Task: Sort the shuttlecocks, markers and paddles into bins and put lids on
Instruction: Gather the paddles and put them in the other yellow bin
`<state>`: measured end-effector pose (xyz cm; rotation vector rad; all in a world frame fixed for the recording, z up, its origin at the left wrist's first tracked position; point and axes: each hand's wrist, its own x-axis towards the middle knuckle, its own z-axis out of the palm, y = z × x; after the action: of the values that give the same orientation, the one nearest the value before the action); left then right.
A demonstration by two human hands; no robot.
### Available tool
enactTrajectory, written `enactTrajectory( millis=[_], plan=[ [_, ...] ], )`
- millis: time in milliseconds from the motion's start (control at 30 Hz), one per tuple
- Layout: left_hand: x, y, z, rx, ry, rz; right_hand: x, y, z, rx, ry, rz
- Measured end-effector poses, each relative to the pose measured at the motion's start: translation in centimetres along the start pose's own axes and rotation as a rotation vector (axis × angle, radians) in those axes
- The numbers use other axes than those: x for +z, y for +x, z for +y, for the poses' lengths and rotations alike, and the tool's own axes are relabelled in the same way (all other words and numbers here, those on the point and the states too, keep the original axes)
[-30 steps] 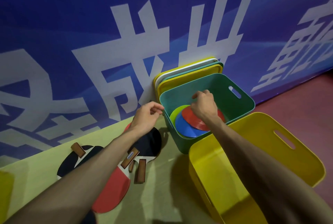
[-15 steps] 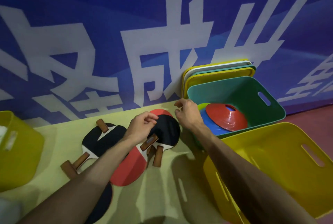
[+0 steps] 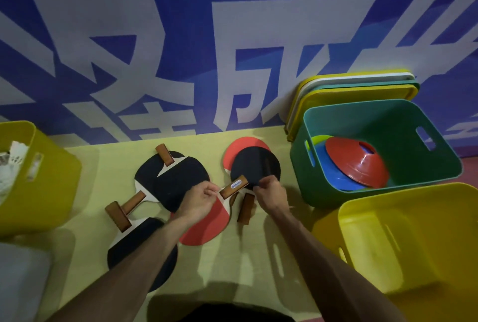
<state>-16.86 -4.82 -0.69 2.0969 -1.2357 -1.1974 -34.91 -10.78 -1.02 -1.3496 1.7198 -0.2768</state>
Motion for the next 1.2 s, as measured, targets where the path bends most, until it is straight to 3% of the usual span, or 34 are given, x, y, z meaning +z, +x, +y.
enactTrajectory(
  millis=[167,333,633,800,1000,1200],
  plan=[
    [2.6,1.5,0.1,0.062,0.124,-0.056,2.7,0.3,2.3,0.189,0.079,-0.066],
    [4.4,3.9,0.7,0.026,0.144,-0.036,4.2,0.9,3.3,0.237,0.054,-0.094],
    [5.6,6.2,1.9,0.019,0.442,-0.024,5.0,1.7,3.5,0.322,0.111,-0.178],
    [5.2,5.0,2.6,0.068,0.459,-0.032,4.6,1.3,3.0,0.313,0.164,-0.218],
    [2.8,1.6,3.7,0.168,0.45,0.092,2.9,-0.4,1.6,0.221,0.277,-0.209],
    [0.1,-1.9,4.7,0.201,0.37,0.273,0.0,-2.0,0.3,0.095,0.125,-0.154]
  ],
)
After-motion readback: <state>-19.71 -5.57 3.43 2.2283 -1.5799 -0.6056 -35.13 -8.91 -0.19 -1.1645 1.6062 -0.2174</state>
